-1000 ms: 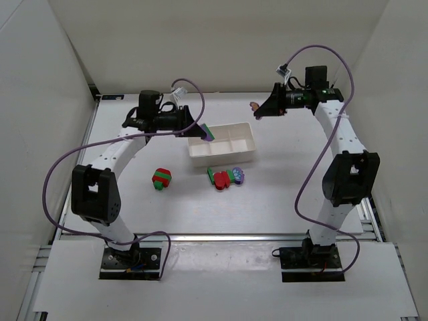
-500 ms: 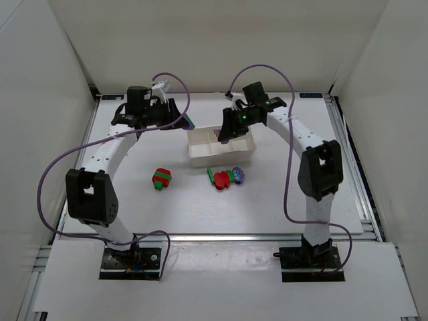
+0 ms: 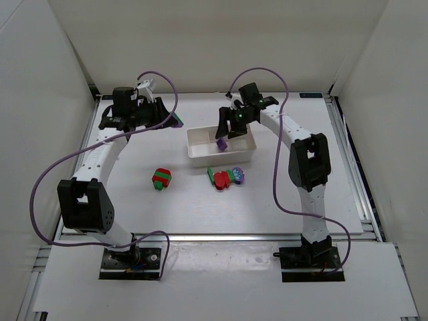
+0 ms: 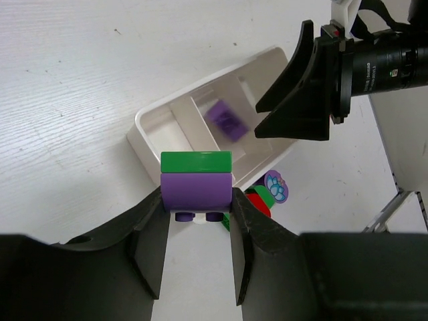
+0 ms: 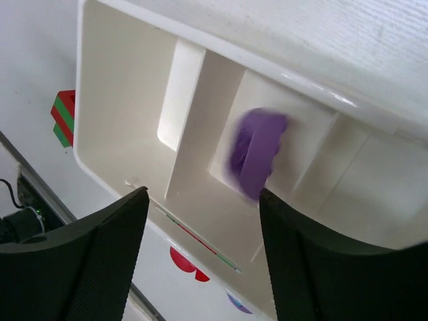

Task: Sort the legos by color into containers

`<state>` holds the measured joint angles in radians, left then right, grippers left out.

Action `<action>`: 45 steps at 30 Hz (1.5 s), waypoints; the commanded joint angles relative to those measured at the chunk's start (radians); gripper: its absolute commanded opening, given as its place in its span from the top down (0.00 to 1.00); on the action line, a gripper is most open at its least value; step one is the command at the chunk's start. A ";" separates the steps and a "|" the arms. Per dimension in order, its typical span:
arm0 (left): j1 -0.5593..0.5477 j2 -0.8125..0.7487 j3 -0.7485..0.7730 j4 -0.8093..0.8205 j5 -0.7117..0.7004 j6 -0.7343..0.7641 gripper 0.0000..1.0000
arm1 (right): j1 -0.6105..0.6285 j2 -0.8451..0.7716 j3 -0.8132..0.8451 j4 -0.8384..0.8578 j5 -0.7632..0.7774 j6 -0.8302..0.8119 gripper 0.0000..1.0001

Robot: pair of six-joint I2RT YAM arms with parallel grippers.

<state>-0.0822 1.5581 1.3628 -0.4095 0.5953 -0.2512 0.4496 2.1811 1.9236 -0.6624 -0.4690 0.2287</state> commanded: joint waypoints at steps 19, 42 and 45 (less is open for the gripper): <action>-0.024 0.146 0.021 0.160 0.756 -0.039 0.90 | -0.089 -0.175 0.028 0.188 -0.885 -0.137 0.25; -0.120 0.102 0.061 0.281 0.811 -0.135 0.90 | -0.015 -0.084 0.032 0.290 -0.870 0.034 0.22; -0.134 0.095 0.059 0.301 0.808 -0.160 0.90 | -0.009 -0.076 0.049 0.293 -0.872 0.037 0.23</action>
<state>-0.2016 1.7252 1.3872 -0.1581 1.3598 -0.3851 0.4332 2.1029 1.9224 -0.4072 -1.3331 0.2577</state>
